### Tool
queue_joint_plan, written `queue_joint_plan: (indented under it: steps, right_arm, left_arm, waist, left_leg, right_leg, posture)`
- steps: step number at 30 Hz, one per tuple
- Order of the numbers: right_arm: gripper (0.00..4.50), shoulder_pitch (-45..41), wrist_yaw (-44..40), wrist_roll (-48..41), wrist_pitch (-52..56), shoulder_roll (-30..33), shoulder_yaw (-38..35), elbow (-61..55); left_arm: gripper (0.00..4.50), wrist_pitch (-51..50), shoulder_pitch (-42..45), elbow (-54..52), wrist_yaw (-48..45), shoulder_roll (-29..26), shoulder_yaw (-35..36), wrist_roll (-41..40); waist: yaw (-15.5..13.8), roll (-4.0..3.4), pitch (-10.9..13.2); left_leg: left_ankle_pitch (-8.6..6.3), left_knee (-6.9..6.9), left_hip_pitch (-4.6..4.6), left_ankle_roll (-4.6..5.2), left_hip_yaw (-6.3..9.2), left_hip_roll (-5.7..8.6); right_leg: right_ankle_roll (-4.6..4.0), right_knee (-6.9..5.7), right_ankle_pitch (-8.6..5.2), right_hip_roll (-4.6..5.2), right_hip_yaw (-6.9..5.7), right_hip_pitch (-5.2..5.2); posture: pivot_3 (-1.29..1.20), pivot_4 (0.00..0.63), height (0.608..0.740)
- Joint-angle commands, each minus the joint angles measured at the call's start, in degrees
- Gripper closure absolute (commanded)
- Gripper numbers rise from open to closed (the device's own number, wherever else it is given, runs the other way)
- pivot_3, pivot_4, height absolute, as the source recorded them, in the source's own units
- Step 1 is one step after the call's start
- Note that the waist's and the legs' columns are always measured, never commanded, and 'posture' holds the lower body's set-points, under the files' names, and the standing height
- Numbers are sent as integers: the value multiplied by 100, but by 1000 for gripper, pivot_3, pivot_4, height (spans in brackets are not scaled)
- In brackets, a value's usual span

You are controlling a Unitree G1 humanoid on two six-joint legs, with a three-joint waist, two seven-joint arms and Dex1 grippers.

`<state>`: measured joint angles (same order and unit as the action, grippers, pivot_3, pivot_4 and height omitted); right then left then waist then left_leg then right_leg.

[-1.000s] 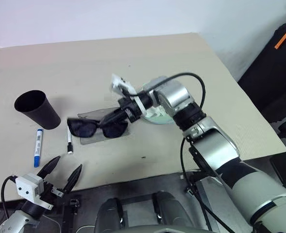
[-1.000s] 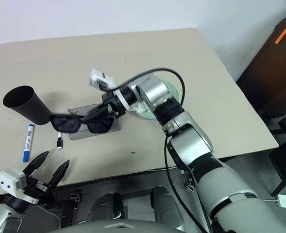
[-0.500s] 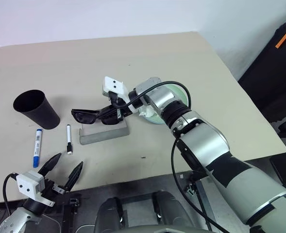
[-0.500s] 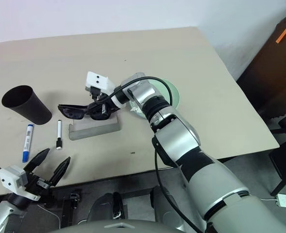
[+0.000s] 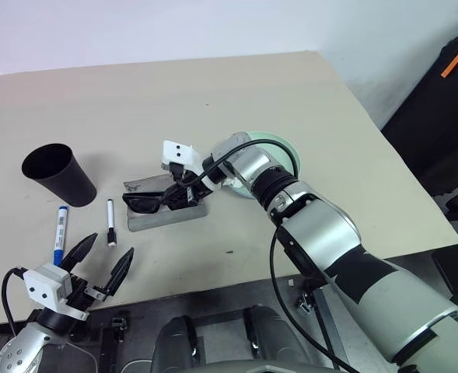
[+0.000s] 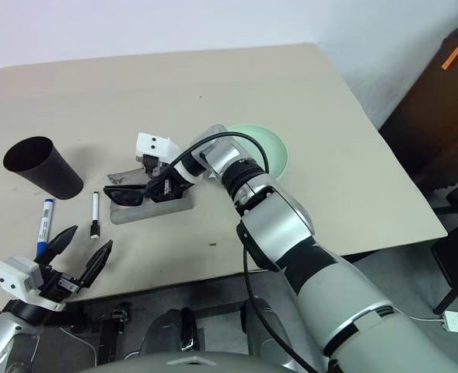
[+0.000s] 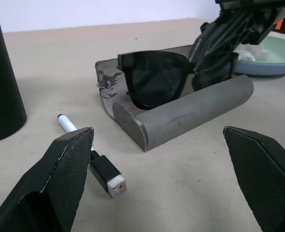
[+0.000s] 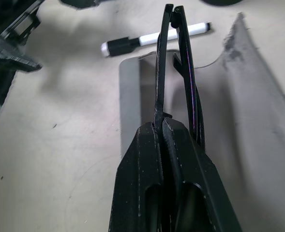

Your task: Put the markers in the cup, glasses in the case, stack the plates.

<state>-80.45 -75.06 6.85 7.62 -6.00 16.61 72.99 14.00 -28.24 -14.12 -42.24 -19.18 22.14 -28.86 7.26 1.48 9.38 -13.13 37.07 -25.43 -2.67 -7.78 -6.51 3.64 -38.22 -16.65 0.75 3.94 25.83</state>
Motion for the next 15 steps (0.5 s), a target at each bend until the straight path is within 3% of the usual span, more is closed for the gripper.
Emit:
queue_joint_plan:
  steps: [1, 6, 10, 15]
  right_arm:
    - [4486, -18, -35, 125, -83, -104, 29, -61]
    - [4486, 73, -80, 242, -195, -147, 29, -84]
    - [3438, 80, -39, 288, -205, -169, -8, -70]
    - [1656, -15, 87, 189, -137, -171, -207, -65]
  left_arm:
    - [0, 43, 17, -111, 6, -53, 15, 10]
    - [0, 104, 37, -21, -23, -23, -8, 39]
    - [0, 141, 38, 37, -41, -20, -32, 75]
    - [0, 160, 53, 69, -40, -5, -35, 85]
  waist:
    - [0, 0, 0]
    - [-3, 0, 0]
    - [-2, 0, 0]
    - [-5, 0, 0]
  left_leg:
    - [0, 1, 0, 0, 0, 0]
    - [0, 6, 0, 0, -1, 0]
    - [1, 7, 3, 0, 0, 0]
    - [2, 10, 3, -1, 0, 0]
  right_leg:
    - [0, 0, 0, 0, 0, 0]
    - [1, -5, 1, -1, 0, -1]
    - [2, -7, 1, -3, 0, -3]
    - [4, -11, 2, -3, -1, -3]
  posture:
    - [0, 150, 726]
    - [0, 150, 726]
    - [0, 150, 726]
    - [0, 150, 726]
